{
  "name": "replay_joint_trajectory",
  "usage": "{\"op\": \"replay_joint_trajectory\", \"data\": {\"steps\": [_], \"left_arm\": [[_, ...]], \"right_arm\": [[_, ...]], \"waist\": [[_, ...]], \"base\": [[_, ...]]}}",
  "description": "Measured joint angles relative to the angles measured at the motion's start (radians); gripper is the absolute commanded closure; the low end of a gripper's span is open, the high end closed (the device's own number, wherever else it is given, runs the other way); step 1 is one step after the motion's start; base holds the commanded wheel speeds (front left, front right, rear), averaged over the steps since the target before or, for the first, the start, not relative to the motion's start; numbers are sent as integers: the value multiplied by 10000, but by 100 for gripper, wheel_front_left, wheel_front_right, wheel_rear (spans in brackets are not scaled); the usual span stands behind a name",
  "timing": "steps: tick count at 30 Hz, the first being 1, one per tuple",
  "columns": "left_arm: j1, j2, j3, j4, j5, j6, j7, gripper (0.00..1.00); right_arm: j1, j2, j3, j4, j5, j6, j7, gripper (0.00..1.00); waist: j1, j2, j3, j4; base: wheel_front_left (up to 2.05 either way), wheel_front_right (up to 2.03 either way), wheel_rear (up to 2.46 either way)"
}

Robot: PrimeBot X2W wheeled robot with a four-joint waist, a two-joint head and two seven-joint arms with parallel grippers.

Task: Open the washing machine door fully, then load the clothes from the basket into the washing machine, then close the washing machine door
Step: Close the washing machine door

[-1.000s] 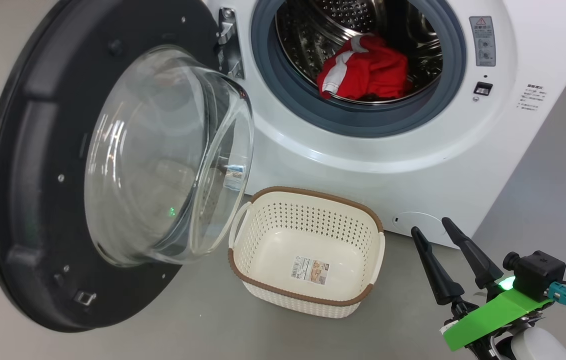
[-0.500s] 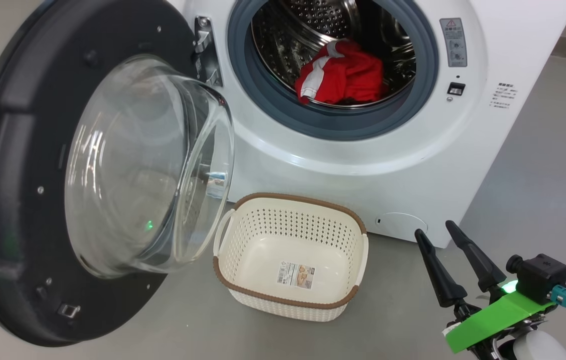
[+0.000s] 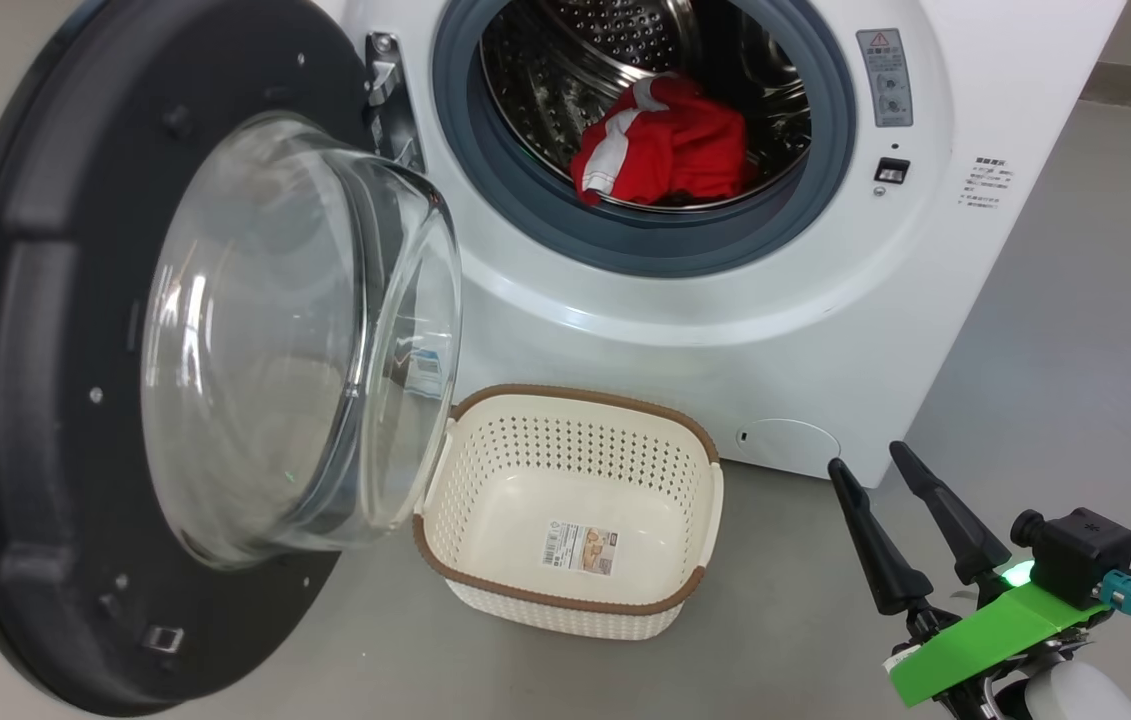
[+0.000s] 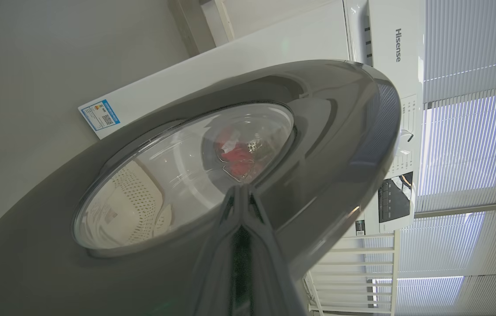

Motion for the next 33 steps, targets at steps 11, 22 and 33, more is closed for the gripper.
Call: {"op": "replay_joint_trajectory", "data": {"steps": [11, 22, 33], "left_arm": [[36, -257, -786, -882, -86, -88, 376, 100], [83, -639, -1262, -1603, -82, -88, 441, 100], [32, -1014, -1712, -1745, 23, -261, 293, 100]], "right_arm": [[0, 73, -29, 19, 0, 0, 0, 0], [0, 86, -81, 13, 0, 0, -2, 0], [-3, 46, -65, 13, 0, 0, 0, 0]], "waist": [[0, 0, -73, -344], [1, 0, -53, -1031], [0, 0, 77, -1680]], "base": [[0, 0, 0], [0, 0, 0], [0, 0, 0]]}}
